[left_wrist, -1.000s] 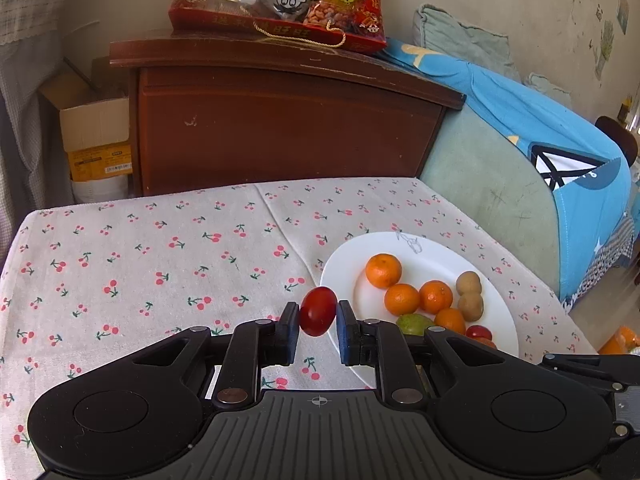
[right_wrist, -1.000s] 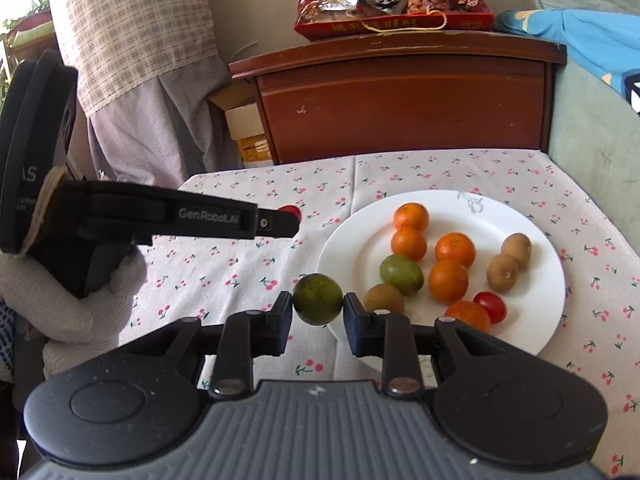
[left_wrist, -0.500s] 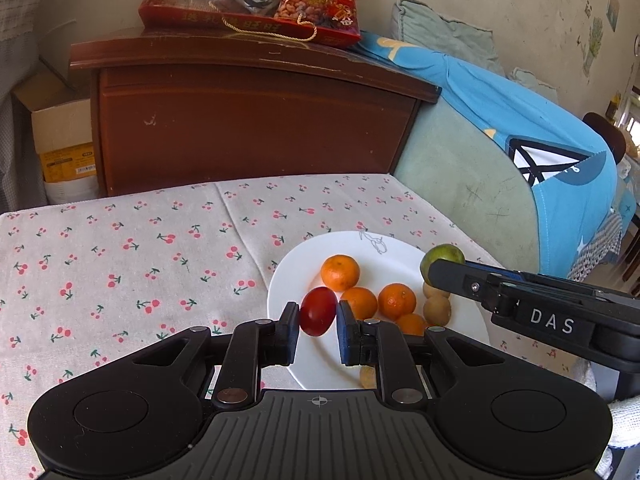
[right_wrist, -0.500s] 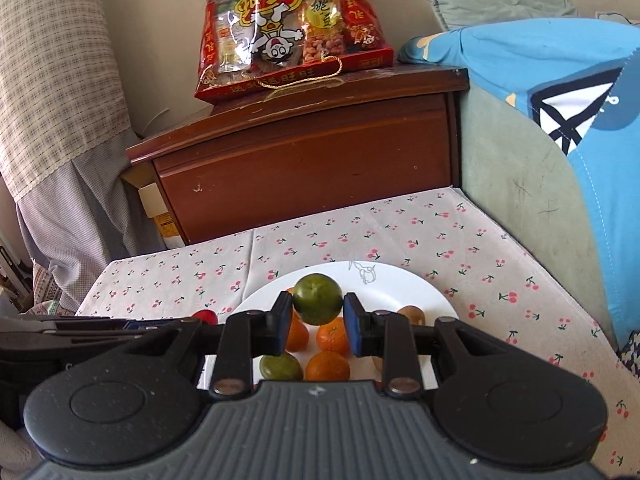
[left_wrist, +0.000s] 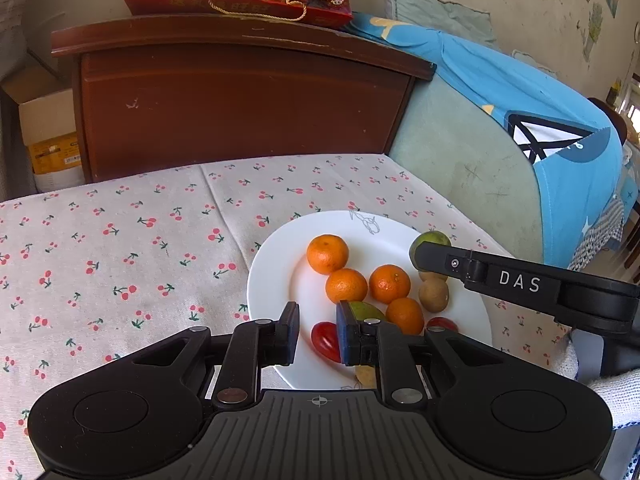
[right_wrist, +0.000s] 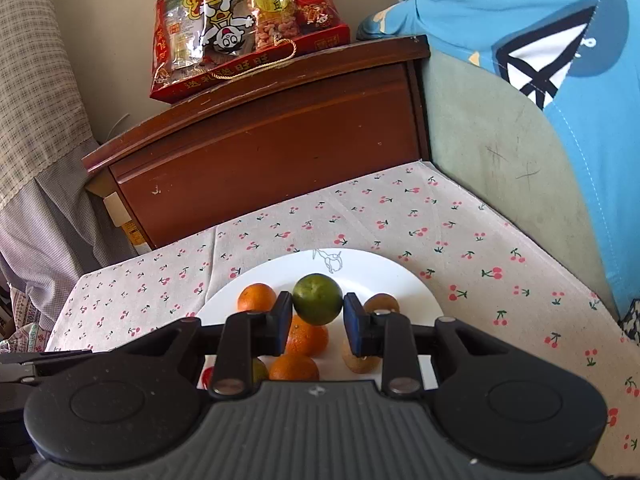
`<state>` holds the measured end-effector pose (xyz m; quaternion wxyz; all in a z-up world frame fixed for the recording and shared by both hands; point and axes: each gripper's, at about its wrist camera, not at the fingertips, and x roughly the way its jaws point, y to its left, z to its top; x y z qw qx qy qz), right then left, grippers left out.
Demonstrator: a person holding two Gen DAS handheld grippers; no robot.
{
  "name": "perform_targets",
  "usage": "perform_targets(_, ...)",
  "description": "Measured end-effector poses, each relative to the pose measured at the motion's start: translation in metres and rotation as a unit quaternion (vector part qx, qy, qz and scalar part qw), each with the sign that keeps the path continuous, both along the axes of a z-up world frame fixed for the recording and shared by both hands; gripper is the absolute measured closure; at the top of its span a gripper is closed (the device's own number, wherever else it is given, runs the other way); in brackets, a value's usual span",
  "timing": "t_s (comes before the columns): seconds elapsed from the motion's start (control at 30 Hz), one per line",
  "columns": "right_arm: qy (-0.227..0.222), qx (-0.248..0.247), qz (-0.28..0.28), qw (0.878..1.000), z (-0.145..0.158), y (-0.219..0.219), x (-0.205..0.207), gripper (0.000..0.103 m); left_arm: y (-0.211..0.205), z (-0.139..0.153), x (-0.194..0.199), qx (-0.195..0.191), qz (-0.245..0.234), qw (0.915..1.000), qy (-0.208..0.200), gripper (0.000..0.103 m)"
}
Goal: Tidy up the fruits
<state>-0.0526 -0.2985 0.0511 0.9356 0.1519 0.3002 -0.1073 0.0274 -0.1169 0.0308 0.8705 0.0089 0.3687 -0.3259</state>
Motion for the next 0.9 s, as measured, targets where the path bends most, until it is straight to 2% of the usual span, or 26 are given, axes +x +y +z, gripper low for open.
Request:
perform_targets(0.1,0.001,0.008,-0.005,1.0,-0.001,-0.002,0.0,0.071,-0.001,-0.001,0.0,0.005,0.003,1.0,0.003,0.086)
perform_targets(0.27,0.001,0.003,-0.005,1.0,0.001,0.001,-0.001,0.071,-0.002,0.0,0.001,0.016,0.012,0.9998,0.004,0.081)
perform_targets(0.5,0.007,-0.003,-0.002,1.0,0.007,0.009,-0.001,0.06,-0.005,0.005,-0.003,0.031,0.012,0.9994,-0.004,0.065)
perform_targets(0.6,0.012,-0.011,-0.004,1.0,0.012,0.013,-0.002,0.049,-0.003,0.008,-0.006,0.038,0.017,0.9991,-0.007,0.055)
perform_targets(0.67,0.011,-0.012,-0.007,1.0,0.016,0.015,-0.006,0.048,-0.001,0.012,-0.008,0.04,0.02,0.9989,-0.011,0.054)
perform_targets(0.73,0.018,-0.015,-0.013,1.0,0.022,0.018,-0.009,0.039,0.001,0.016,-0.011,0.041,0.022,0.9988,-0.014,0.047)
perform_targets(0.8,0.024,-0.021,-0.024,0.999,0.028,0.02,-0.013,0.035,0.003,0.021,-0.014,0.042,0.024,0.9987,-0.018,0.036)
perform_targets(0.9,0.024,-0.025,-0.038,0.999,0.037,0.023,-0.02,0.029,0.007,0.029,-0.018,0.04,0.029,0.9986,-0.02,0.032)
